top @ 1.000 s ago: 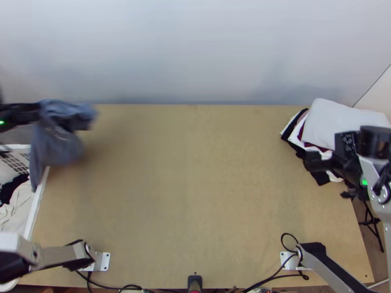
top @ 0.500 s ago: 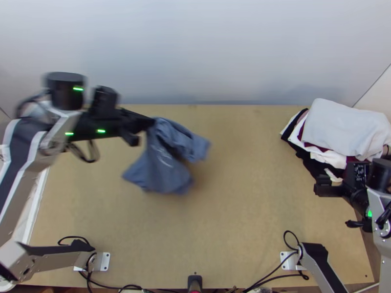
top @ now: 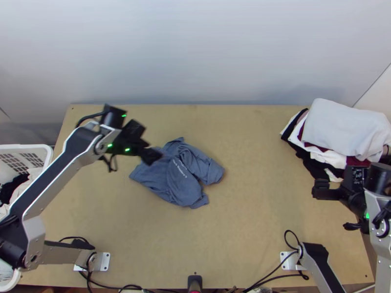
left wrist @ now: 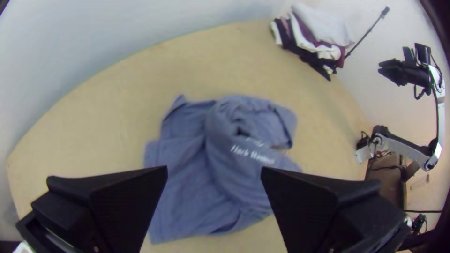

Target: Fold the t-shirt

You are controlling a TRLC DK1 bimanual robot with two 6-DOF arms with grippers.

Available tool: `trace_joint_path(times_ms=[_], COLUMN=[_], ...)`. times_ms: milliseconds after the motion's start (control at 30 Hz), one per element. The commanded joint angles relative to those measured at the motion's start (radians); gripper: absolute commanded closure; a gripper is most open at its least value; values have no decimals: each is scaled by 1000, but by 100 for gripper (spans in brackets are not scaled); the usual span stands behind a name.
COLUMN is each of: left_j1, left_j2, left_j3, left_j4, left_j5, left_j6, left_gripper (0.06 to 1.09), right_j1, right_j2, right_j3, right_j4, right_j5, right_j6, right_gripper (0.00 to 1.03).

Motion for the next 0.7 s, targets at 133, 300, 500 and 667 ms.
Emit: trace_joint_path(times_ms=[133, 300, 500, 667], left_j1=[128, 84, 130, 164], left_j2=[-308, -325, -405, -419], left_j3=[-375, -418, -443, -423], left_j4=[-58, -40, -87, -135], left_j5=[-48, -239, -362, -361], left_j6=[99, 88, 145, 119], left_gripper=[10, 10, 10, 10], right_j1=[236, 432, 681, 774], right_j2=[148, 278, 392, 490], right_j3=[-47, -44, -56, -39], right_j4=[53, 112, 131, 131], right_j5=[-67, -96, -141, -320], right_j6=[-29, -40, -55, -35], right_gripper=[5, 5, 5, 12])
